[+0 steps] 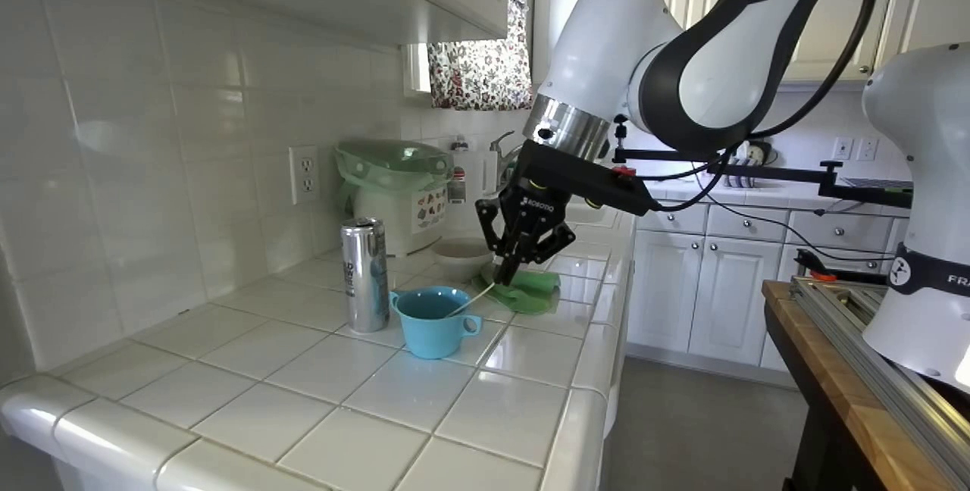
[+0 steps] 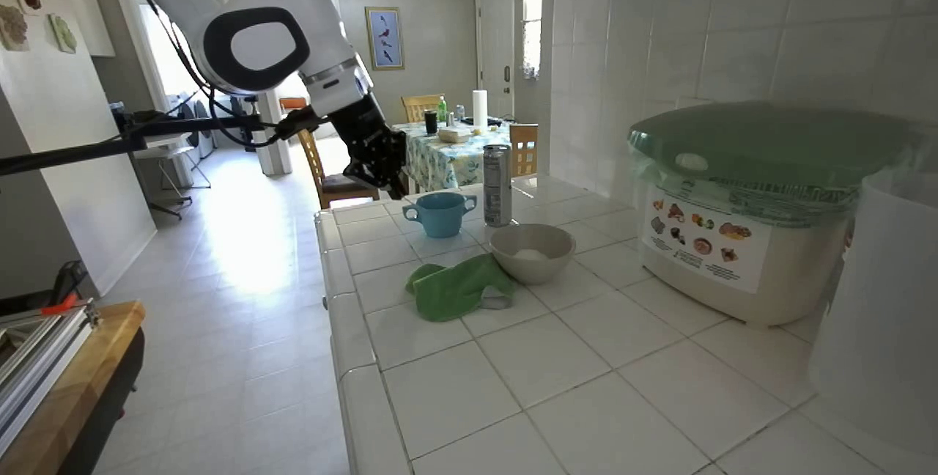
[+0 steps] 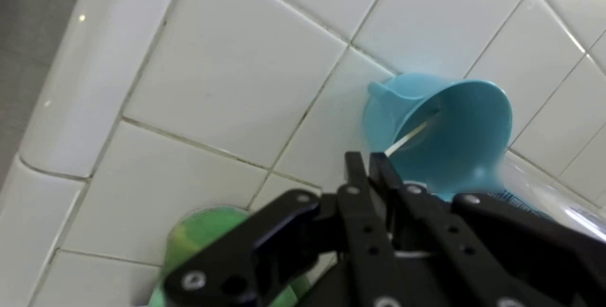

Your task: Use the stick to stir the bowl

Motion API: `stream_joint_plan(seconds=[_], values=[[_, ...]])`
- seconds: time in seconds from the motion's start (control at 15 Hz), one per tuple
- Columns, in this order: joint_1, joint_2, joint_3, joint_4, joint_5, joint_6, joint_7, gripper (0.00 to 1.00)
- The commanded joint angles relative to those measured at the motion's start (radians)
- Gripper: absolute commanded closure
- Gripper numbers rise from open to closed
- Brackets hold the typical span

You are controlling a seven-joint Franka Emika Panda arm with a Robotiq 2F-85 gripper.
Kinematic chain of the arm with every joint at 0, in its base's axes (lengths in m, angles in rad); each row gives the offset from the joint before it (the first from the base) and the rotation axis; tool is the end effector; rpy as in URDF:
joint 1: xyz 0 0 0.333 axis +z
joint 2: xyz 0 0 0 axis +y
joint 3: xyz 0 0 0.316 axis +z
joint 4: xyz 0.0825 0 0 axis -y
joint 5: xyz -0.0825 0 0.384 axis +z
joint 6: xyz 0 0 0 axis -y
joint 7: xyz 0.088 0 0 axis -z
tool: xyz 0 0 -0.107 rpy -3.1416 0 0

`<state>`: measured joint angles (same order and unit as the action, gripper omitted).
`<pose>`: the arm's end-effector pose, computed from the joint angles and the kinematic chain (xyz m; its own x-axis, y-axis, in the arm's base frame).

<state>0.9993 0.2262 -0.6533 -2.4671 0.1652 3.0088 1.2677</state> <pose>0.4870 0.1591 0.2628 0.4714 -0.8666 0.1638 -0.8008 -0.4984 -0.3320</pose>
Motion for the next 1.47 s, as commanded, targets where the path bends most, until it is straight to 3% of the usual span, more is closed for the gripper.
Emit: stream_joint_plan(seconds=[0.0,0.33,0.6,1.2,1.27,1.4], values=[[-0.037,-0.016,0.035,0.01,0.016,-0.015,-0.046,1.0],[-0.061,-0.02,0.05,0.029,0.008,-0.028,-0.076,0.99],[-0.073,-0.023,0.026,0.076,-0.035,-0.058,-0.133,0.99],[-0.08,-0.177,0.002,0.217,-0.107,-0.337,-0.304,0.99],[-0.257,-0.217,0.18,0.226,-0.155,-0.376,-0.288,0.99],[-0.373,-0.256,0.307,0.242,-0.122,-0.445,-0.339,0.99]])
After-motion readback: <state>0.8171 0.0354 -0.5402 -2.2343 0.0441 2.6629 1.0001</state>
